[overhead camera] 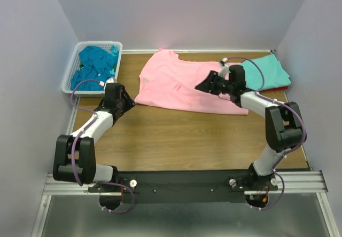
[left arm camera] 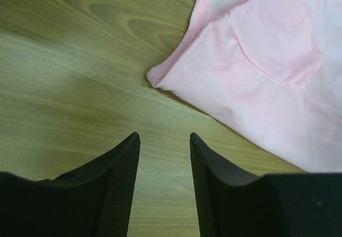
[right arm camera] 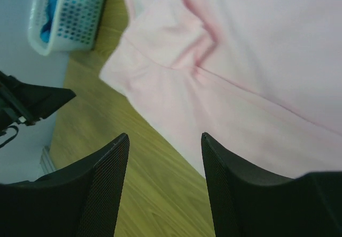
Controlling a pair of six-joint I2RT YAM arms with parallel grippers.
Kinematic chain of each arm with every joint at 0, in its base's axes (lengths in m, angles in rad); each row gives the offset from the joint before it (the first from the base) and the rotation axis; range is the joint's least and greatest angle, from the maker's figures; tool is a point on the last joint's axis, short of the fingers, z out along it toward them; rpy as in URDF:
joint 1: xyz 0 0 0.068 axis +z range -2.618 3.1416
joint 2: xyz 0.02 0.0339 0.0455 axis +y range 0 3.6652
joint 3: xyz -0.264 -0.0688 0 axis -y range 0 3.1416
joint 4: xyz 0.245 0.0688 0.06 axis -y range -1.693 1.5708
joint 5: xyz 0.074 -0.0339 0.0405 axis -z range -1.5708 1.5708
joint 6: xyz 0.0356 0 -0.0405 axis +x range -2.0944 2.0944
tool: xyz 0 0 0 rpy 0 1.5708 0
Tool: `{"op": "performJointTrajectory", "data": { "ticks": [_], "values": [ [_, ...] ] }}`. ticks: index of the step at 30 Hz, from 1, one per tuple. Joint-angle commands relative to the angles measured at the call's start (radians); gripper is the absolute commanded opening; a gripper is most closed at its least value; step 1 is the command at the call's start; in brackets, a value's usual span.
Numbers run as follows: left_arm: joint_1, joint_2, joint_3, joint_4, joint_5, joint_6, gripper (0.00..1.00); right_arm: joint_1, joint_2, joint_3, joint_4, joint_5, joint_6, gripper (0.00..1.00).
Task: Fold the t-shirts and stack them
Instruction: Fold the tshirt
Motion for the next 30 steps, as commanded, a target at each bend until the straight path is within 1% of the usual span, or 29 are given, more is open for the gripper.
{"op": "performJointTrajectory", "data": {
  "ticks": [1, 2, 4, 7, 8, 13, 19, 23, 24, 27, 28, 29, 30],
  "values": [
    [0.01, 0.09, 0.05, 0.055, 0.036, -0.065, 0.49, -0.117, -0.088, -0.173, -0.031, 0.077, 0.02, 0.64],
    [0.01, 0.125, 0.069, 0.067, 0.044, -0.078, 0.48, -0.172, -0.122, -0.231, -0.03, 0.083, 0.028, 0.64],
    [0.01, 0.176, 0.098, 0.068, 0.061, -0.094, 0.48, -0.246, -0.154, -0.297, -0.03, 0.088, 0.057, 0.64],
    [0.011, 0.225, 0.13, 0.093, 0.064, -0.099, 0.48, -0.283, -0.202, -0.341, -0.028, 0.098, 0.078, 0.64],
    [0.01, 0.258, 0.151, 0.091, 0.066, -0.095, 0.48, -0.314, -0.214, -0.353, -0.03, 0.112, 0.08, 0.64],
    [0.01, 0.335, 0.194, 0.082, 0.086, -0.095, 0.48, -0.349, -0.243, -0.382, -0.03, 0.14, 0.086, 0.64],
    [0.01, 0.372, 0.21, 0.076, 0.061, -0.089, 0.46, -0.377, -0.245, -0.405, -0.028, 0.184, 0.092, 0.64],
    [0.01, 0.401, 0.213, 0.049, 0.034, -0.08, 0.4, -0.41, -0.227, -0.433, -0.021, 0.2, 0.106, 0.64],
    [0.01, 0.406, 0.213, 0.044, 0.027, -0.079, 0.36, -0.418, -0.219, -0.44, -0.016, 0.203, 0.11, 0.64],
    [0.01, 0.412, 0.211, 0.021, 0.017, -0.069, 0.29, -0.447, -0.211, -0.471, -0.013, 0.224, 0.133, 0.64],
    [0.01, 0.411, 0.208, 0.016, -0.026, -0.068, 0.25, -0.456, -0.207, -0.479, -0.012, 0.226, 0.143, 0.64],
    [0.01, 0.408, 0.201, 0.006, -0.038, -0.069, 0.14, -0.47, -0.202, -0.491, -0.012, 0.232, 0.149, 0.64],
    [0.01, 0.404, 0.198, -0.001, -0.049, -0.066, 0.09, -0.478, -0.201, -0.497, -0.015, 0.235, 0.152, 0.64]
  ]
}}
